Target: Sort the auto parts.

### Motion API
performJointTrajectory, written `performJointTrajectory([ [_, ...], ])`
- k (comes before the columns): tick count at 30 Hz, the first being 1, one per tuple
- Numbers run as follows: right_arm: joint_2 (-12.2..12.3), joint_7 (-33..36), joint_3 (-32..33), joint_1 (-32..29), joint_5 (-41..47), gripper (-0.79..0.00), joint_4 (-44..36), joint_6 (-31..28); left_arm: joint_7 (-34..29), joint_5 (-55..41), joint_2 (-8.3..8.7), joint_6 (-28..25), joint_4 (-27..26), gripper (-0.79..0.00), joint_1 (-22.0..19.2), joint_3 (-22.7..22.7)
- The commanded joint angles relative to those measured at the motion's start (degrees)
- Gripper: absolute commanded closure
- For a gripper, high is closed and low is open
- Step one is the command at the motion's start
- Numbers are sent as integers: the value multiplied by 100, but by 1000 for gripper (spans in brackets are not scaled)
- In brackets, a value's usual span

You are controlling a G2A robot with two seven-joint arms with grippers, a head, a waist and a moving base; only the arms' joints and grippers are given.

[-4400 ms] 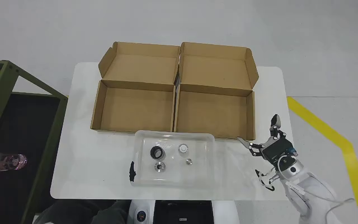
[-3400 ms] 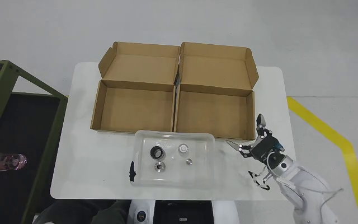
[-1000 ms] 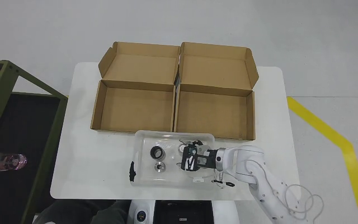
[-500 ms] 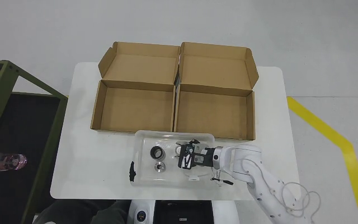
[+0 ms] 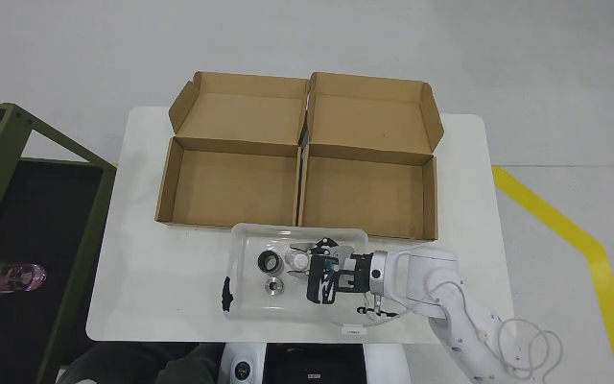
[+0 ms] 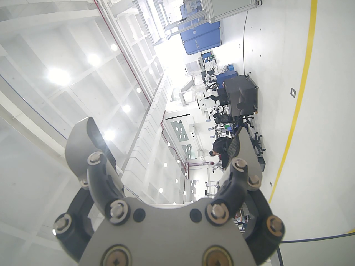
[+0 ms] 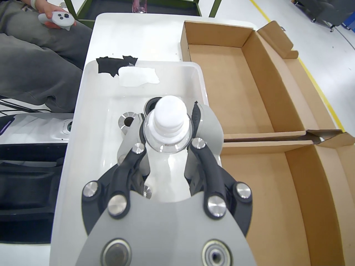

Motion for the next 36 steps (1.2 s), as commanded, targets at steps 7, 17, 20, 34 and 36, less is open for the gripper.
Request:
performJointTrajectory([
  [7,57,-281,279,6,126,0,-311,-4,0,0,0,0,0,-785,0,0],
  [17,95,-593,523,188,88,0,-400,150,0,0,0,0,0,-785,0,0],
  [20,100,-664,602,259,108,0,-362,268,0,0,0,0,0,-785,0,0],
  [34,67,-849,670,808,360,0,590,726,0,0,0,0,0,-785,0,0],
  [36,56,-831,638,925,401,0,769,761,0,0,0,0,0,-785,0,0],
])
